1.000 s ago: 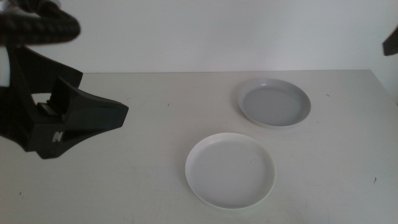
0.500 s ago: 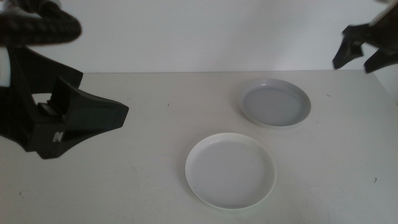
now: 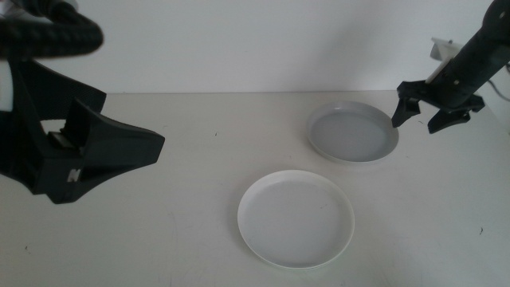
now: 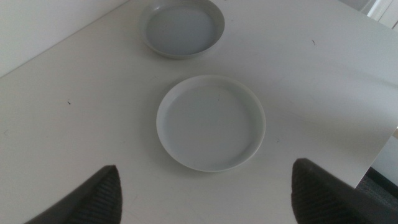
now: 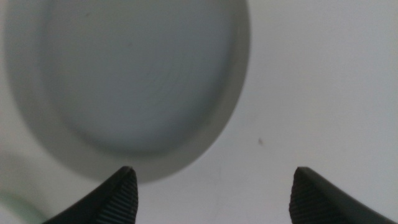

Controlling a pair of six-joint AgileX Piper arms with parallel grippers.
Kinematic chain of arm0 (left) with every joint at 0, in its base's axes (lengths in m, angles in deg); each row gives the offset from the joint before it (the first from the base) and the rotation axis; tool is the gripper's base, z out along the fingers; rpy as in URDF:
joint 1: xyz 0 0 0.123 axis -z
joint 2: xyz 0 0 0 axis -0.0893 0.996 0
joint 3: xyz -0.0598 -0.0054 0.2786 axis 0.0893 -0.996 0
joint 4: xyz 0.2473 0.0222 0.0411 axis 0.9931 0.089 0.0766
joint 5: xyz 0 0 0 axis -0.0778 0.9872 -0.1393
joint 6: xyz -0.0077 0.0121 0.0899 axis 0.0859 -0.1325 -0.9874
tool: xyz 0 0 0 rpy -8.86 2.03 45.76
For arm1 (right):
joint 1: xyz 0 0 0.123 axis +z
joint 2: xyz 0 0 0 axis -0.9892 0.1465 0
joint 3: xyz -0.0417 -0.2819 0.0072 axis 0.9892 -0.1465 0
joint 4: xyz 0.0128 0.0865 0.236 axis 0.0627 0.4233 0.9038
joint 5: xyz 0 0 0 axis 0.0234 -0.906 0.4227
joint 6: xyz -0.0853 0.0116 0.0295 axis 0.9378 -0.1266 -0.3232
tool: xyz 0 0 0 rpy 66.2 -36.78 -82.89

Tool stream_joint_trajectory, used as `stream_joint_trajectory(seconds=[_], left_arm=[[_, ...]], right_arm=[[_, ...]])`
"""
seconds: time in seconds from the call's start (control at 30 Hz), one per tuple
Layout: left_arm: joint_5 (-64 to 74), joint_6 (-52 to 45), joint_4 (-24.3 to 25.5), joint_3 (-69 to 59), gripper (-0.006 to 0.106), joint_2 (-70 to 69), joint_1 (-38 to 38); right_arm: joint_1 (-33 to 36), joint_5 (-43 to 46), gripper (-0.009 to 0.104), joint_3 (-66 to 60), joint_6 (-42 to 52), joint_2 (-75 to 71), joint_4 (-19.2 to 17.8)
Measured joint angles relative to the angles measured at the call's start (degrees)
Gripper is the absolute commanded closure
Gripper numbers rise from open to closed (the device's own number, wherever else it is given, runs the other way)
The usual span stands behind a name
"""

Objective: Stack the three bowls on top of each other.

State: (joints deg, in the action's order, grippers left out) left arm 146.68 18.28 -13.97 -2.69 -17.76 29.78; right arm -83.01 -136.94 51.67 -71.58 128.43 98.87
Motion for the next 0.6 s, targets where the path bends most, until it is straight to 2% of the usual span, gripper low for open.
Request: stream_joint_trajectory(seconds=[0.37, 0.5, 0.6], left_arm=[[0.00, 0.00, 0.00, 0.00, -0.005, 0.00, 0.00], [0.00, 0.00, 0.00, 0.00, -0.005, 0.00, 0.00], [0.00, 0.00, 0.00, 0.00, -0.005, 0.00, 0.00]], right_arm=[[0.59, 8.86, 0.037, 0.00, -3.08, 6.56, -0.01], [1.26, 11.38, 0.042, 0.00, -3.08, 8.37, 0.05], [1.82, 12.57, 0.050, 0.00, -3.12, 9.38, -0.02]])
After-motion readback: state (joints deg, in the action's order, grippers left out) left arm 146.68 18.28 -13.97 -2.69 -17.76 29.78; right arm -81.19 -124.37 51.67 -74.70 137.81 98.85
